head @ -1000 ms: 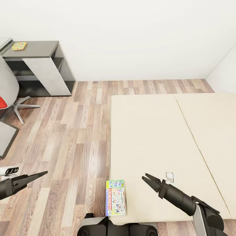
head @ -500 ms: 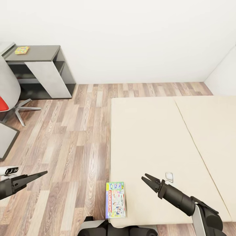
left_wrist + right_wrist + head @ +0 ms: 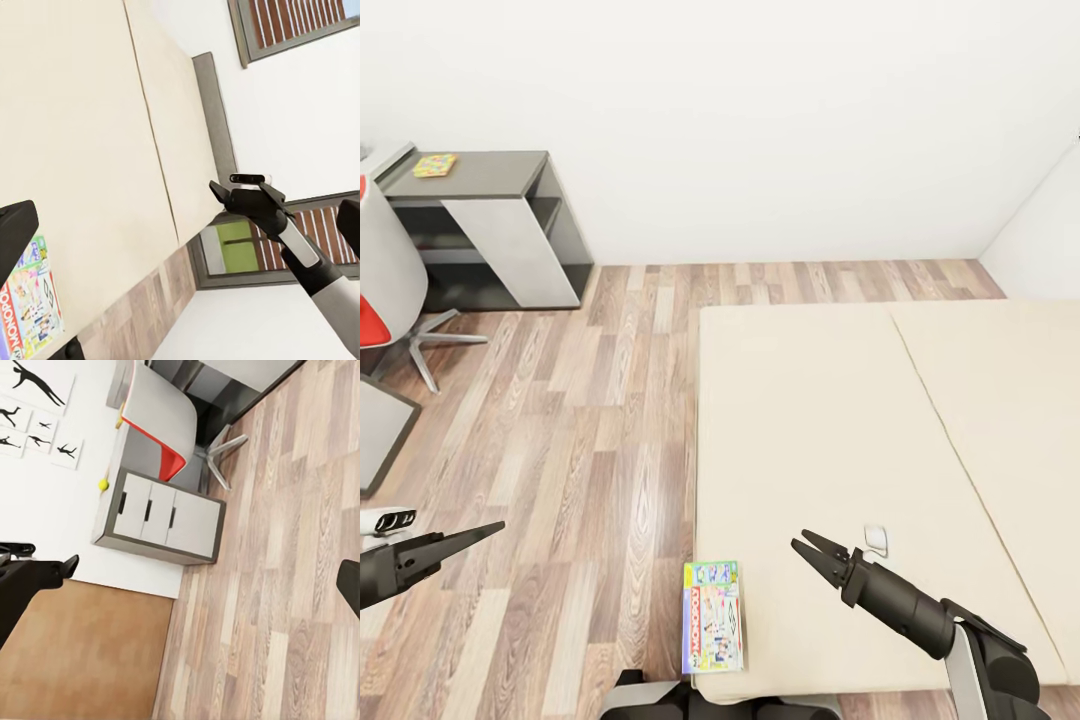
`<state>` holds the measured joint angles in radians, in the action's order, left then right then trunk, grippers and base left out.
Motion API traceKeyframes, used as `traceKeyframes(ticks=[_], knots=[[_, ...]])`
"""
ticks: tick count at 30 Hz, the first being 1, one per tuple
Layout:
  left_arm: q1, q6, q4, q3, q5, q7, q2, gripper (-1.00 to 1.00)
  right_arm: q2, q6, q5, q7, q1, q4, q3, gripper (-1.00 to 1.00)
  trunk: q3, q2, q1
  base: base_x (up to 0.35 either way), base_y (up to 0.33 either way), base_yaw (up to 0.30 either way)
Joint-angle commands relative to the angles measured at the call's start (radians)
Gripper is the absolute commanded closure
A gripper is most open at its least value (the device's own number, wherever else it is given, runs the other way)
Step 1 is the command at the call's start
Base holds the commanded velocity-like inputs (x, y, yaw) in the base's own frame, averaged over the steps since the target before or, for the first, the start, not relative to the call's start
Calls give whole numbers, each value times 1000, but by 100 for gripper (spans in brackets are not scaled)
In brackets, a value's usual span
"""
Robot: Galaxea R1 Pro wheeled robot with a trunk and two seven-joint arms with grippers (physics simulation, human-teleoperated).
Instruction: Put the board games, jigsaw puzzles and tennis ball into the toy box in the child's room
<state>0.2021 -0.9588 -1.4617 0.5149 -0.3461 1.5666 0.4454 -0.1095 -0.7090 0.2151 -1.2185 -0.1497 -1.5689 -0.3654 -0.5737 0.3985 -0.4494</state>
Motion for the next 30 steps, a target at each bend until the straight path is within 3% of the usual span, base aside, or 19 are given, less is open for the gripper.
traceKeyframes(ticks=[1,30], knots=[[0,-11,0,0,1,4,0,-100,-1,-7,1,-3,-1,0,-2,-100,0,1,-1,0,0,0],[0,-11,0,-1,1,4,0,-100,-1,-6,-2,-1,-1,0,-1,-100,48,1,-1,0,0,0]])
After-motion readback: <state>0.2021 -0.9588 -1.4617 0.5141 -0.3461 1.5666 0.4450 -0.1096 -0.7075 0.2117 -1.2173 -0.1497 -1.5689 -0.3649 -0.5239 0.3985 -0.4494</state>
